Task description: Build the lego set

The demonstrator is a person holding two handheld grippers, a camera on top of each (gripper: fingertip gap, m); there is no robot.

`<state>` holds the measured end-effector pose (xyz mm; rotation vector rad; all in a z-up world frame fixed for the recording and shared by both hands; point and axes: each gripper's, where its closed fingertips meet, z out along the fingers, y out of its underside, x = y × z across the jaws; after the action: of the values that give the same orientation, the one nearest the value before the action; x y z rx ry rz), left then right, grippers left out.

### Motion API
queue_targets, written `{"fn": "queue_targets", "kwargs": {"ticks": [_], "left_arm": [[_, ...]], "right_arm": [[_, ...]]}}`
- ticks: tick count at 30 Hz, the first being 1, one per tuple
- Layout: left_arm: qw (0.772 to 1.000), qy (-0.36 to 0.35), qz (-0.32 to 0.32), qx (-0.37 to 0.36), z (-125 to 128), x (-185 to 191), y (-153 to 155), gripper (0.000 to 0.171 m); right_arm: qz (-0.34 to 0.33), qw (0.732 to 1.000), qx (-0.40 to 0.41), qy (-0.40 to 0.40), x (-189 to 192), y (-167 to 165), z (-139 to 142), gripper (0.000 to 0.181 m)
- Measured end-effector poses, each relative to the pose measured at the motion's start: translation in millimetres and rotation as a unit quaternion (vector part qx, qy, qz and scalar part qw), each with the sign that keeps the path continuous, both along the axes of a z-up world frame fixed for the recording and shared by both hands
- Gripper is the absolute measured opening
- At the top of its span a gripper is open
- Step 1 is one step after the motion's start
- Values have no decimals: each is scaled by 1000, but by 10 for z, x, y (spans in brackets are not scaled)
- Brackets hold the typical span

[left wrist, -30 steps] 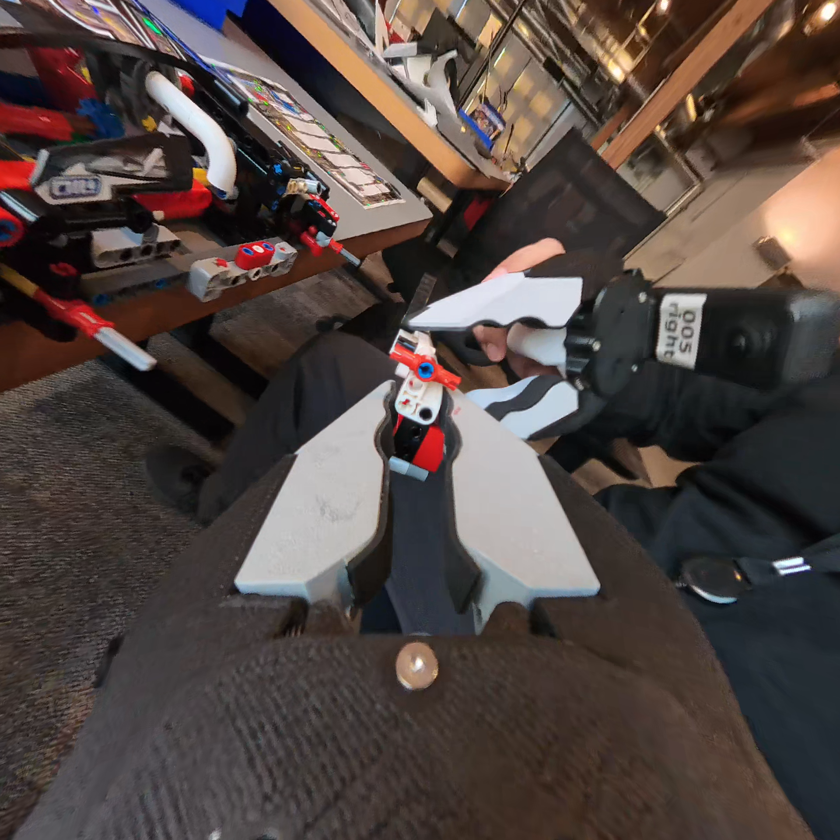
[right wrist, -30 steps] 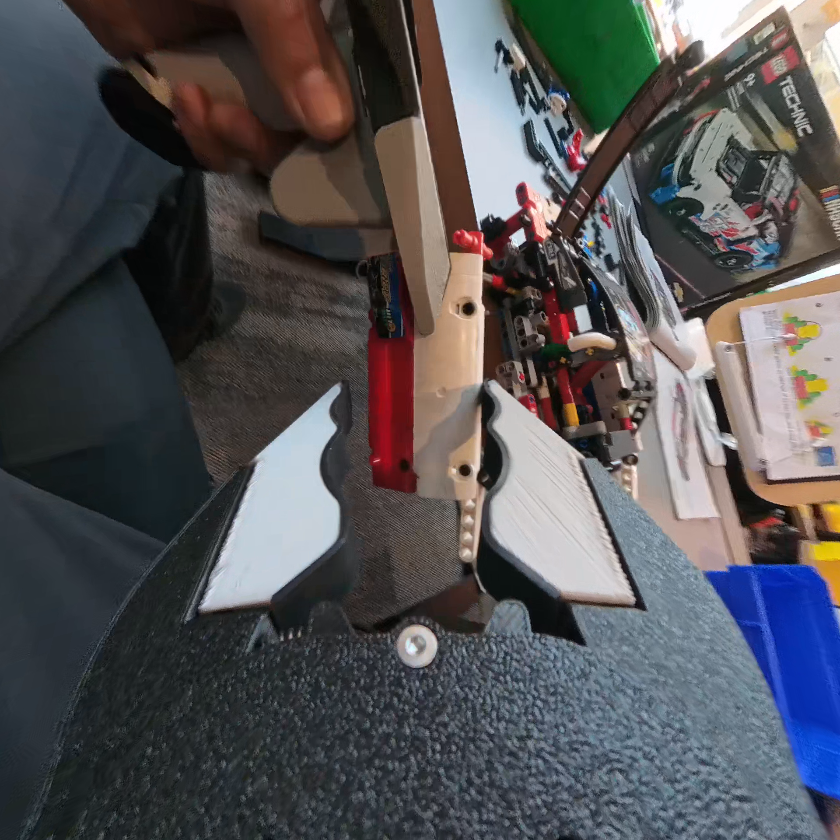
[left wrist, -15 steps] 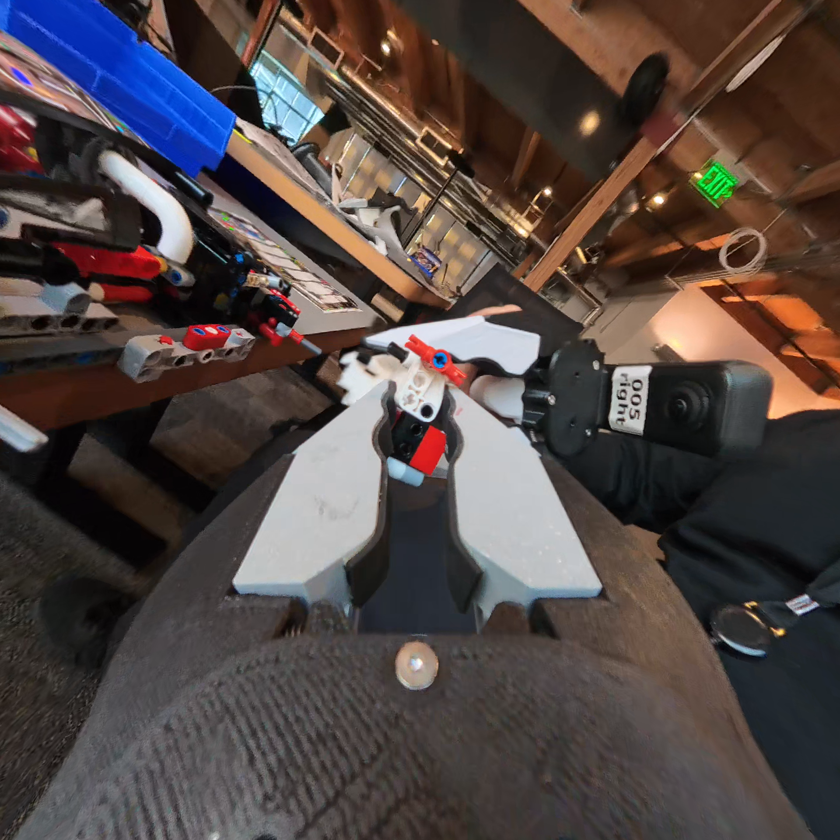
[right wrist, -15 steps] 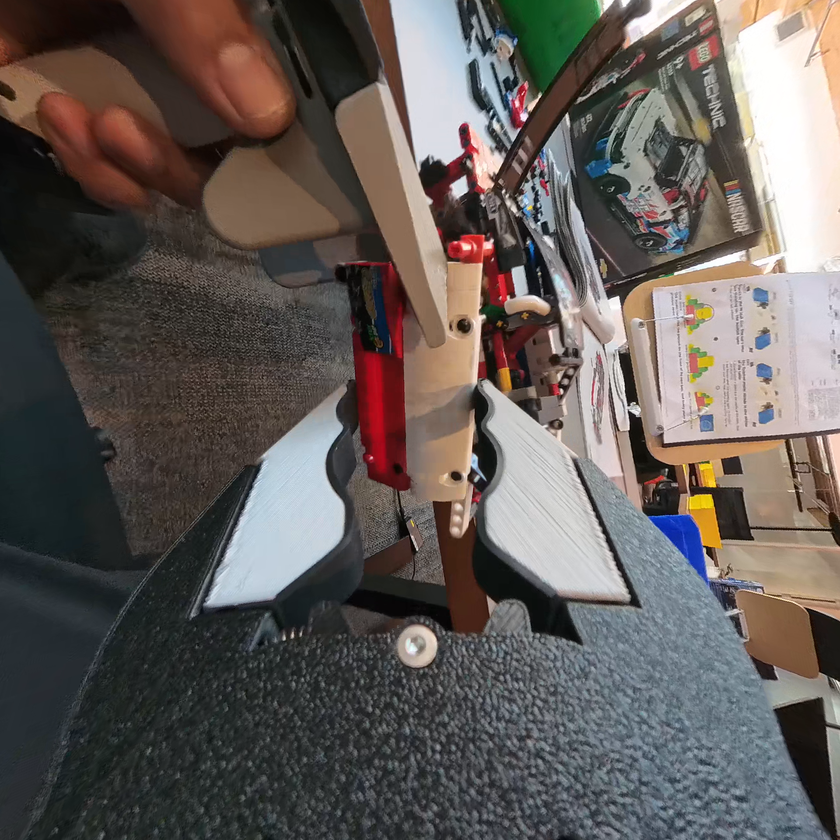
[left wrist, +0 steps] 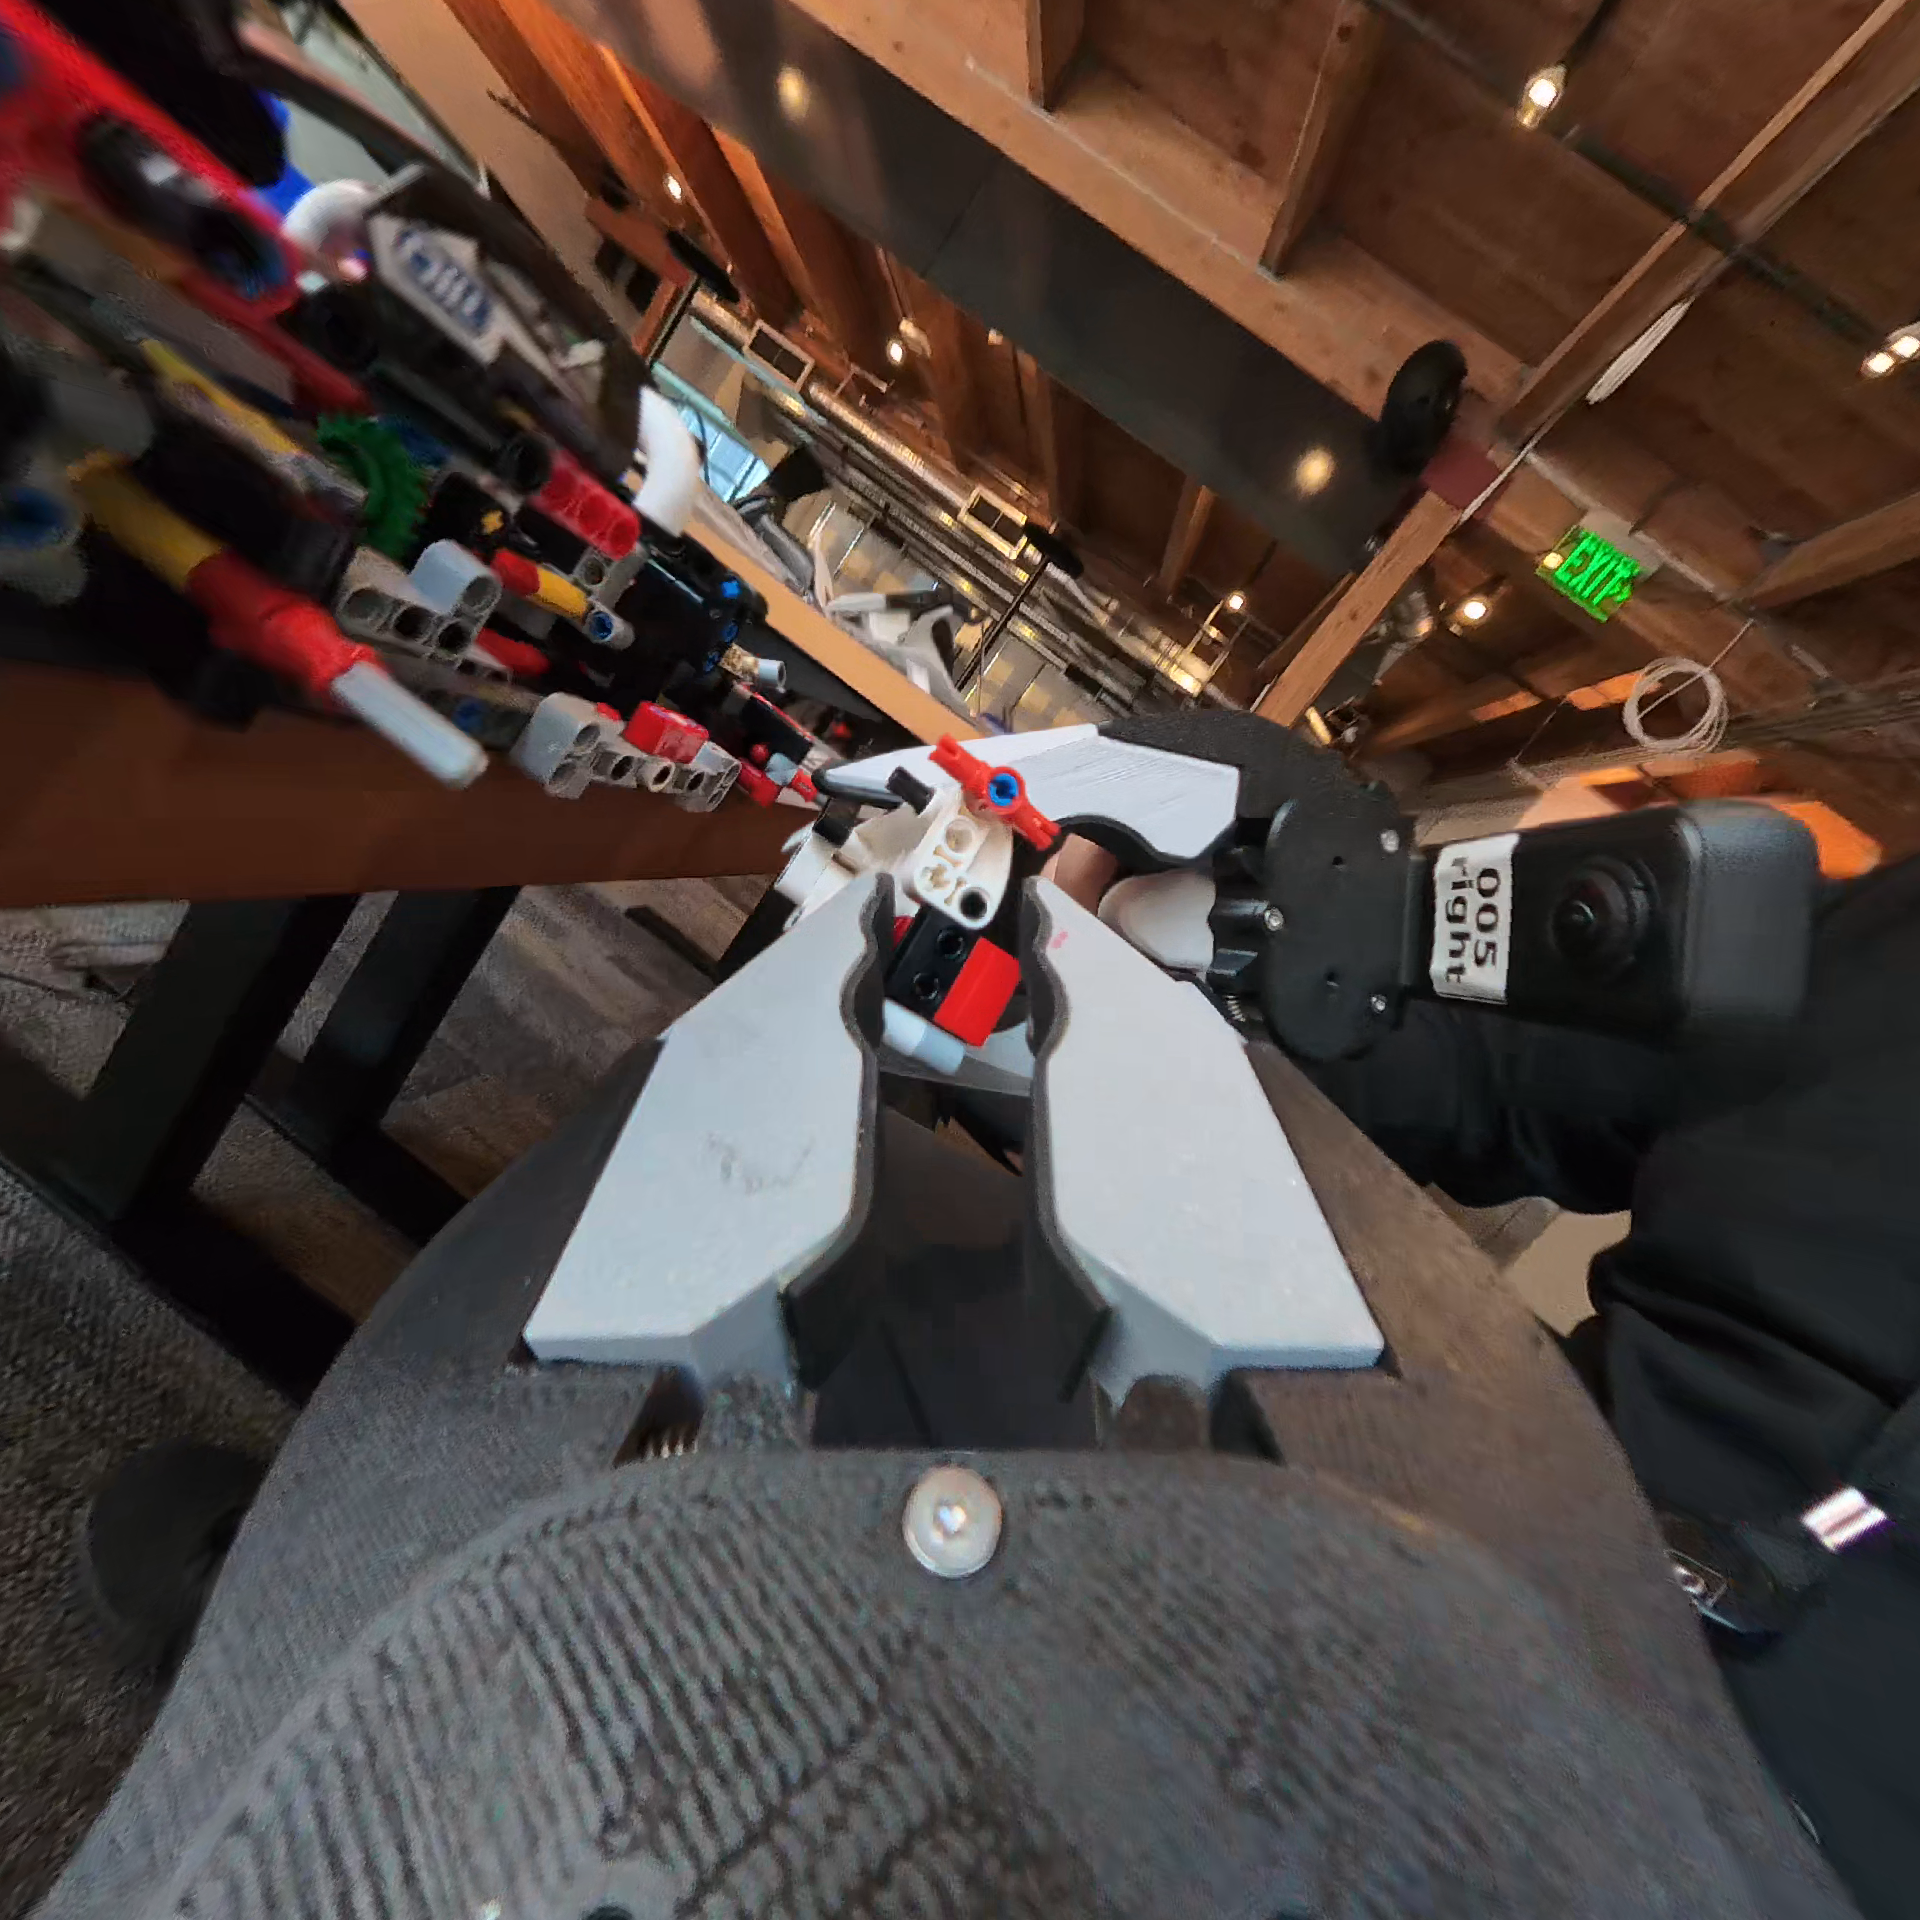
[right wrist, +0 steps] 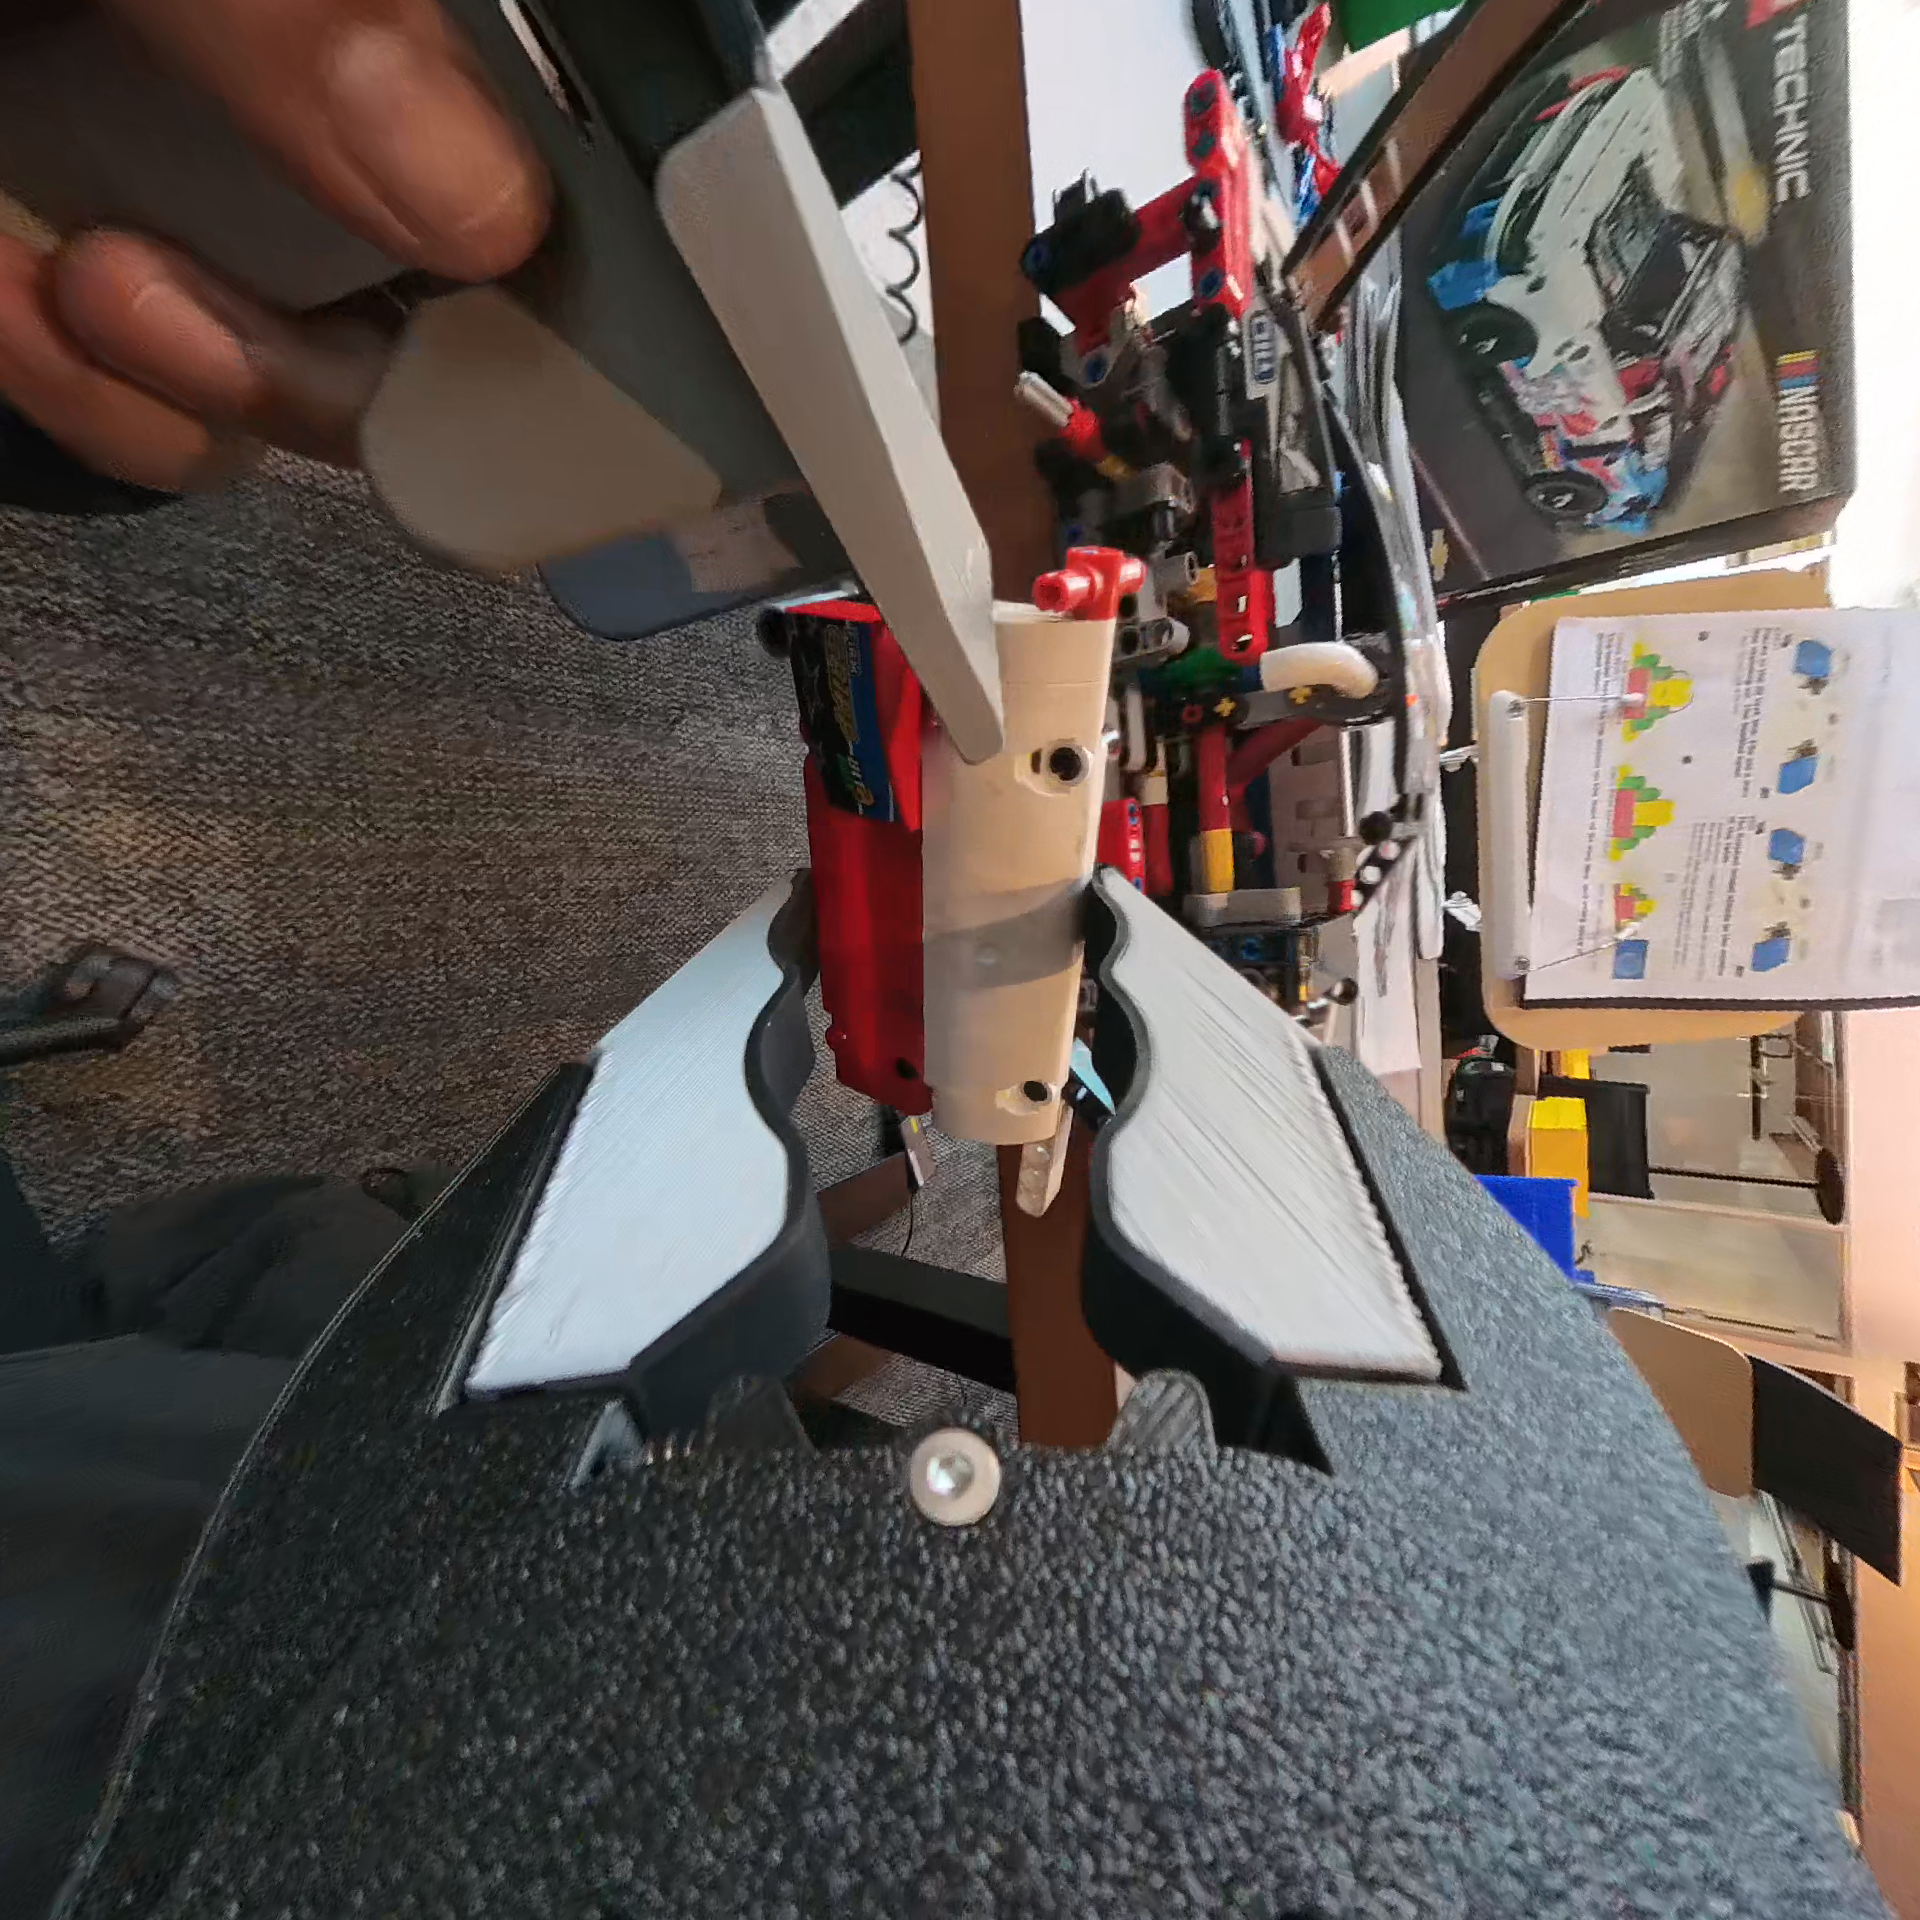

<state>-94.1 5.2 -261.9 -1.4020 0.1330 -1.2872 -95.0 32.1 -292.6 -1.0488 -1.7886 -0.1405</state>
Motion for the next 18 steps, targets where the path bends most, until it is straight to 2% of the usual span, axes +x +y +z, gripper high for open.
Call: {"fn": "queue_targets", "kwargs": {"ticks": [4,7,11,12,13,14,15,17,18], "left_arm": [[999,-33,10,18,-101,-50,-36,22],[999,-33,16,22,-212,-130,-104,25],[998,-32,20,52,-203,-228,-203,28],[999,-16,18,49,-264,-214,-211,24],[999,-4,21,48,-314,-197,-211,6],[998,-1,21,53,-318,-162,-215,0],[998,-4,21,52,-310,-118,-195,3],[999,-2,11,32,-344,9,-113,46],[1000,4,1,30,-368,79,-96,48]], "right_arm": [[-6,1000,-14,-19,-11,-22,-106,49],[-4,1000,-18,-22,9,-61,-116,49],[-5,1000,-24,-17,46,-60,-78,49],[-8,1000,-26,-14,49,-48,-52,49],[-7,999,-30,-10,46,-52,-29,49],[-5,999,-33,-8,42,-61,-15,50],[-6,999,-30,-11,40,-65,-13,49],[-5,1000,-15,-20,31,-82,-6,49],[-5,1000,-10,-22,22,-96,7,49]]}}
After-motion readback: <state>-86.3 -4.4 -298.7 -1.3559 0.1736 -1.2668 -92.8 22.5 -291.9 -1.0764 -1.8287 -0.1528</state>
